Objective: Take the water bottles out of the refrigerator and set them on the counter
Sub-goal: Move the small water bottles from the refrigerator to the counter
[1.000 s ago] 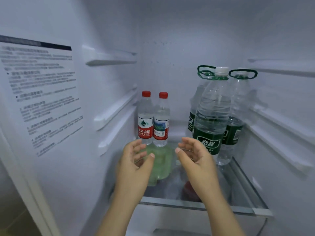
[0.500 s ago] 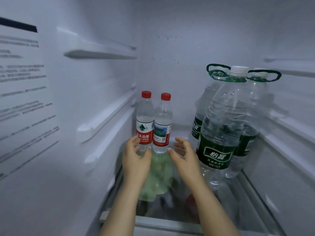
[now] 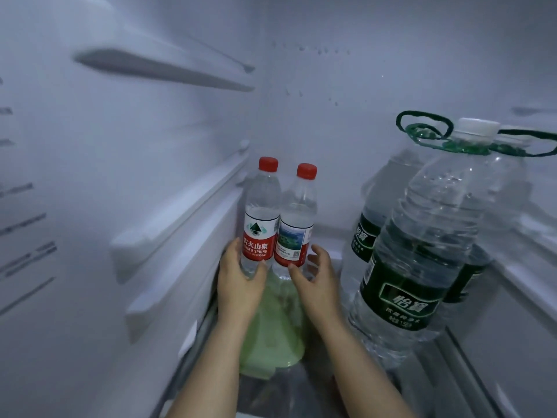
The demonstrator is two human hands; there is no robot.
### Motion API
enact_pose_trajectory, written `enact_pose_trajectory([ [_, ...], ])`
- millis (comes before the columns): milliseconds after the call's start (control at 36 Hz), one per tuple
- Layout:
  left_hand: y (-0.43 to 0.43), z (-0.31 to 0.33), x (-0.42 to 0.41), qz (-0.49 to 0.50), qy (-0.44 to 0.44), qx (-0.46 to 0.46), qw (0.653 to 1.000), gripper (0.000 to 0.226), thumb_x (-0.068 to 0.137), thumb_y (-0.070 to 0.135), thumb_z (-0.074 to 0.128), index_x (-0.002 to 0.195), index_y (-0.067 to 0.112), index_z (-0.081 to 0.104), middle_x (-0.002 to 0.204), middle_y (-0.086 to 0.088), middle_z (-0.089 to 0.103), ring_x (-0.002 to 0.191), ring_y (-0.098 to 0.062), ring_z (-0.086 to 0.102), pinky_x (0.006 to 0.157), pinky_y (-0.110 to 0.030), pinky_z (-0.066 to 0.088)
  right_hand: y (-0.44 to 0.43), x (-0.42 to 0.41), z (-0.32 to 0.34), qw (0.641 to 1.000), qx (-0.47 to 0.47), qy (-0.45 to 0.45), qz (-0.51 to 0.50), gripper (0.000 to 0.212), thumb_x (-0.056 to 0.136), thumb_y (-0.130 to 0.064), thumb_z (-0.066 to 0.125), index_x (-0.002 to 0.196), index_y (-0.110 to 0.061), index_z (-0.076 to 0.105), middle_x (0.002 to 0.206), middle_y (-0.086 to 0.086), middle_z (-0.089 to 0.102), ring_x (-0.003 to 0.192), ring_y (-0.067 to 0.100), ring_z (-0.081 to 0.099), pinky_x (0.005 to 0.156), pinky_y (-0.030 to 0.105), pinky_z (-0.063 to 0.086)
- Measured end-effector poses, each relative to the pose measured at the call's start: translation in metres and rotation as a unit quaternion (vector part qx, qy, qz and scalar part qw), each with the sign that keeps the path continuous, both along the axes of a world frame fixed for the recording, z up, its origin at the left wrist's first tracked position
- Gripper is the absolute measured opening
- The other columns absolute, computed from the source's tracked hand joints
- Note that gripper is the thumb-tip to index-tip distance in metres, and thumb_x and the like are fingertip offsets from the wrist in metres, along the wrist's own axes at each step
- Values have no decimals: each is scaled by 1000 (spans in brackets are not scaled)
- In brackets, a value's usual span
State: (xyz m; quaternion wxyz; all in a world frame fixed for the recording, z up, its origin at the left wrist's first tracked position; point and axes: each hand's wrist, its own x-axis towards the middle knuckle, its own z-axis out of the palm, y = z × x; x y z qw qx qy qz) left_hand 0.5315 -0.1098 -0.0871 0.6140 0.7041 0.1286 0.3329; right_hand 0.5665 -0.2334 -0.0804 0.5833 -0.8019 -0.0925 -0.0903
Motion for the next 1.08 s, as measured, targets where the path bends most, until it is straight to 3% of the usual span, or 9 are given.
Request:
enact_pose_trajectory([
  [167,-2,-3,9,20,-2,27,999,60,81,8,71,135,19,46,130,2,56,115,-14,54,99,-34,47,5,14,-11,1000,4,-13,-17,69,83,-28,73,142,-20,38,137,2,55,124,17,53,103,43,47],
  [250,1,-3,14,24,5,49,998,61,80,7,71,135,16,47,132,-4,57,118,-19,56,101,-36,47,8,19,-12,999,23,-23,-3,64,80,-22,76,136,-20,43,129,-2,60,116,13,58,100,39,49],
  [333,2,-3,19,28,14,67,997,63,79,7,71,137,13,46,133,-7,56,120,-22,55,99,-29,43,10,24,-13,999,33,-31,18,64,79,-19,77,134,-22,45,125,-4,62,111,9,60,96,32,51],
  [500,4,-3,25,13,13,67,998,62,80,9,71,136,15,46,129,-3,59,111,-12,55,91,-20,38,10,27,-17,997,33,-53,38,62,80,-17,75,136,-20,47,124,-7,63,112,7,61,97,32,51],
  [667,7,-4,27,13,23,64,998,62,82,11,71,138,12,44,134,-6,58,119,-20,56,103,-34,44,8,25,-16,996,24,-67,47,61,83,-18,73,137,-21,45,123,-10,59,113,8,59,96,27,49],
  [889,7,-5,27,8,39,96,995,56,84,8,67,136,11,44,132,-8,57,116,-23,55,93,-24,39,6,22,-15,996,41,-74,40,56,82,-16,75,131,-24,49,113,-16,61,105,0,60,88,17,48],
  [1083,6,-4,11,-14,52,98,994,54,86,6,65,135,10,43,132,-10,55,117,-25,55,92,-27,41,3,11,-17,995,52,-79,35,52,81,-13,75,121,-34,49,109,-25,61,102,-9,60,89,18,49],
])
